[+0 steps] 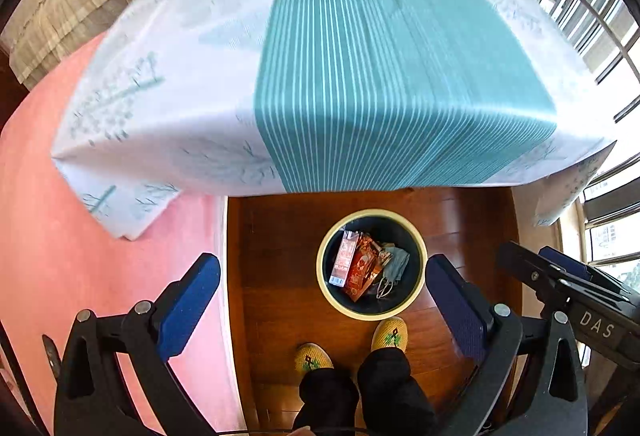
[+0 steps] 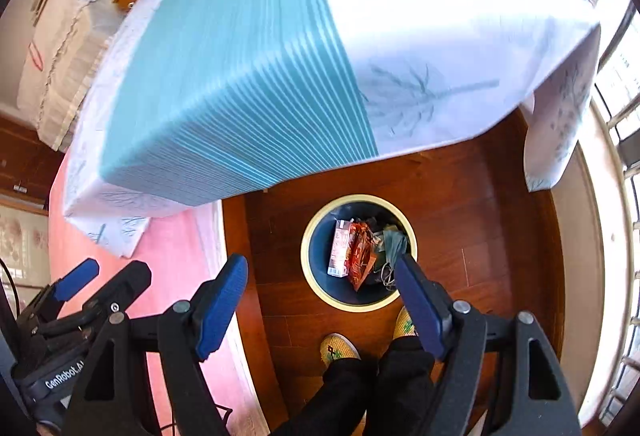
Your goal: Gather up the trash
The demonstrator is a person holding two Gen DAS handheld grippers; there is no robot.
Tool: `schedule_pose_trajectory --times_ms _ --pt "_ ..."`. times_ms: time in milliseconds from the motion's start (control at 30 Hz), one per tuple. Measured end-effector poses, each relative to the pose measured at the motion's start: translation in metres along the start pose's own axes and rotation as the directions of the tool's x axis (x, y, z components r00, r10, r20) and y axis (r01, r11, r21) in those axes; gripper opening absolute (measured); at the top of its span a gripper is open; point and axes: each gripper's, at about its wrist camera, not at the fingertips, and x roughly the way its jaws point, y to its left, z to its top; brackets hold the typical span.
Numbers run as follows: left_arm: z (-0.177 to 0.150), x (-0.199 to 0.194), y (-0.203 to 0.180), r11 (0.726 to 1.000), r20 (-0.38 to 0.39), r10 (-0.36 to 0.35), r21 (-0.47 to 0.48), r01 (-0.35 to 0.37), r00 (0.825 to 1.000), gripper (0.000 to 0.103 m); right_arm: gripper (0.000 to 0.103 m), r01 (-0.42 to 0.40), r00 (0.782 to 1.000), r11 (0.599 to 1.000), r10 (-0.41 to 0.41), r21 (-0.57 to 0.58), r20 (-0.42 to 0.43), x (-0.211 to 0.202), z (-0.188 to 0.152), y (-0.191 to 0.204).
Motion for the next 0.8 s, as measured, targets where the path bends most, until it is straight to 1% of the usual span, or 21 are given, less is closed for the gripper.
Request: schedule_pose_trajectory --times_ms 167,333,500,633,800 --pt "0.012 -0.055 0.001 1.000 0.066 -0.001 -0.009 0.001 0.998 0.102 0.077 0.006 1.000 0.997 -0.006 -0.073 0.011 -0.040 0.012 0.024" --pt "0.019 -0.099 0.003 1.000 0.126 -0.006 -0.027 0.009 0.992 0.102 0.077 0.009 0.997 0.989 0.001 -0.148 0.072 -0.087 0.026 0.047" --pt "0.027 -0.141 0.005 0.998 0.200 -0.004 -0.060 0.016 0.980 0.102 0.077 -0.001 0.991 0.983 0.026 -0.184 0.133 -0.126 0.034 0.060" --pt "0.031 -0.158 0.006 0.996 0.240 0.009 -0.084 0.012 0.971 0.102 0.077 0.005 0.985 0.978 0.032 -0.208 0.172 -0.145 0.039 0.068" --pt "0.035 -0.166 0.008 0.995 0.250 0.007 -0.095 0.017 0.968 0.102 0.077 0.028 0.972 0.971 0.029 -0.238 0.234 -0.161 0.045 0.076"
